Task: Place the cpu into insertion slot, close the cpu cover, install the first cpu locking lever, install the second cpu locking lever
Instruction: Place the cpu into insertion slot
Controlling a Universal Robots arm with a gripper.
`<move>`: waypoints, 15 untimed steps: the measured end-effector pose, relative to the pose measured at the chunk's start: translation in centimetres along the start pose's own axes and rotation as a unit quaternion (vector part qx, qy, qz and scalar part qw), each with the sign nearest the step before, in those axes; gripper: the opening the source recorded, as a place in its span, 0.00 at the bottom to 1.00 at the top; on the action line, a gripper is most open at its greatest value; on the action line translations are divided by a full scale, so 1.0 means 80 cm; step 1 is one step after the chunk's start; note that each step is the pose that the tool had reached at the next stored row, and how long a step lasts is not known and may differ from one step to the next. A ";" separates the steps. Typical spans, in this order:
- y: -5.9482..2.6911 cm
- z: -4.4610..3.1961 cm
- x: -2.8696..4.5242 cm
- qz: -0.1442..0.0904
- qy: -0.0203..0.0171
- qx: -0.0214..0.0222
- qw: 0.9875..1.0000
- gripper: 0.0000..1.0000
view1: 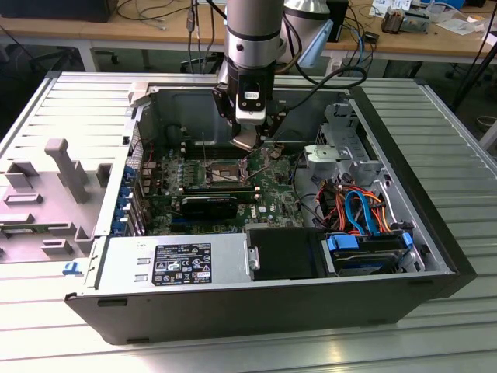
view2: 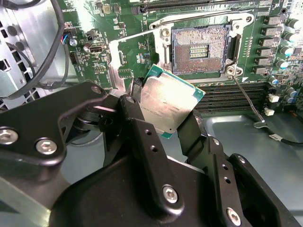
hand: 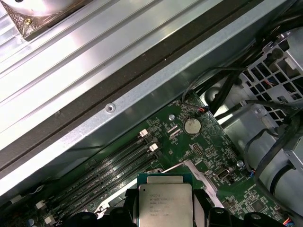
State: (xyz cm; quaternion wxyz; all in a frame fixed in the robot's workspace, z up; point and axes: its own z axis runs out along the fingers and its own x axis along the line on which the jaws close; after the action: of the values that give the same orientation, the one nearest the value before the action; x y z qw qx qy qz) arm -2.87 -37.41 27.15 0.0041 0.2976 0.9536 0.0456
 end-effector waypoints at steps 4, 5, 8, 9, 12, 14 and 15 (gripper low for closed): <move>0.000 0.0001 -0.0001 0.001 0.000 0.000 1.000 0.55; 0.000 0.0001 -0.0002 0.001 0.000 0.000 1.000 0.55; 0.000 0.0001 -0.0003 0.002 0.000 0.000 1.000 0.55; 0.000 0.0001 -0.0003 0.002 0.000 0.000 1.000 0.55; -0.001 0.0004 -0.0006 0.003 0.000 0.000 1.000 0.55; -0.001 0.0005 -0.0008 0.005 0.000 0.000 1.000 0.55; -0.001 0.0005 -0.0008 0.005 0.000 0.000 1.000 0.55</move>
State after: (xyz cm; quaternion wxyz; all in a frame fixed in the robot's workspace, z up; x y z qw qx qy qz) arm -2.87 -37.52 27.10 0.0043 0.3024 0.9521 0.0455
